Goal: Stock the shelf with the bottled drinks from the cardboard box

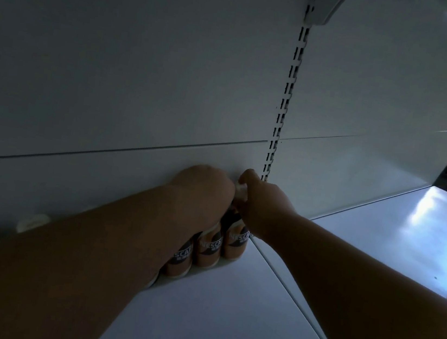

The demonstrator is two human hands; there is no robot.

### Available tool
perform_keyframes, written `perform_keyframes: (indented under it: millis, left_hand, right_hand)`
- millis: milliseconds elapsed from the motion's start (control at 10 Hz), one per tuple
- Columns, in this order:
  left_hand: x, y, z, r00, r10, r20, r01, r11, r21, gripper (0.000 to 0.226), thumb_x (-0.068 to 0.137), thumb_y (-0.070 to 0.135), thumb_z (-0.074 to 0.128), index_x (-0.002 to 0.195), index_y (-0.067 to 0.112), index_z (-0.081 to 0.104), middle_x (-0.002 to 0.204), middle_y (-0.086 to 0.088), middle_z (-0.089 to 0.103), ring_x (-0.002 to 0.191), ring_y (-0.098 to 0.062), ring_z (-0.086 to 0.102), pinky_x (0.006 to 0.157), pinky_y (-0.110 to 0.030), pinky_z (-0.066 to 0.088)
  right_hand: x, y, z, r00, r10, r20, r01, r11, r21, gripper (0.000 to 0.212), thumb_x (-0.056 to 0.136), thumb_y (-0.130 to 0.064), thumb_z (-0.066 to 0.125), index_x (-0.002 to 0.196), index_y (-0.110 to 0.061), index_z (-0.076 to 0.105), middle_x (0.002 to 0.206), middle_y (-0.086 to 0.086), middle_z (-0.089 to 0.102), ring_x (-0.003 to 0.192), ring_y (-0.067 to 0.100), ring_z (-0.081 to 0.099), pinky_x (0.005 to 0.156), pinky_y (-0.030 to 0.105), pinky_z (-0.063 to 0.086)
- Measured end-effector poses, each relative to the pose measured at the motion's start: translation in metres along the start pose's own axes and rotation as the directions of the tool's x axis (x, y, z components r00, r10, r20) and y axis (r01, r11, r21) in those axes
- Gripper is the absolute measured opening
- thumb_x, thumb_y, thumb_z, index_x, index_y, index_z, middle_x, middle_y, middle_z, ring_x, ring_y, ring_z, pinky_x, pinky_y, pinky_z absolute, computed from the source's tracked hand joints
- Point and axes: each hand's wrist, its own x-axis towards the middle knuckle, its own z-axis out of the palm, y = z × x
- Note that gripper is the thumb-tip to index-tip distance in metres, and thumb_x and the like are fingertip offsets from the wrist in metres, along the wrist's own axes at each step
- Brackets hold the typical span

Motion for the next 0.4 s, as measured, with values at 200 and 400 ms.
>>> perform_keyframes:
  millis: [200, 400]
  left_hand:
    - [-0.006, 0.001, 0.002, 0.999, -0.019, -0.046, 0.017, 0.999, -0.035, 0.013, 0.092, 0.019, 0.053, 0.1, 0.013, 0.062, 0.105, -0.006, 0.057, 0.095, -0.025, 0.057, 0.073, -0.032, 0.042]
    - [-0.036, -0.001, 0.013, 0.926, -0.141, -0.351, 0.086, 0.982, -0.166, 0.027, 0.085, 0.028, 0.06, 0.107, 0.017, 0.05, 0.106, -0.006, 0.05, 0.095, -0.025, 0.048, 0.074, -0.034, 0.037]
  right_hand:
    - [-0.001, -0.003, 0.004, 0.998, 0.06, -0.023, -0.06, 0.998, 0.022, 0.038, 0.092, -0.019, 0.06, 0.12, -0.013, 0.035, 0.091, 0.008, 0.062, 0.076, 0.022, 0.06, 0.061, 0.032, 0.051]
    - [-0.024, -0.016, -0.011, 0.99, 0.094, -0.101, -0.09, 0.995, 0.044, 0.043, 0.087, -0.021, 0.066, 0.122, -0.014, 0.041, 0.108, 0.011, 0.061, 0.095, 0.027, 0.062, 0.081, 0.041, 0.056]
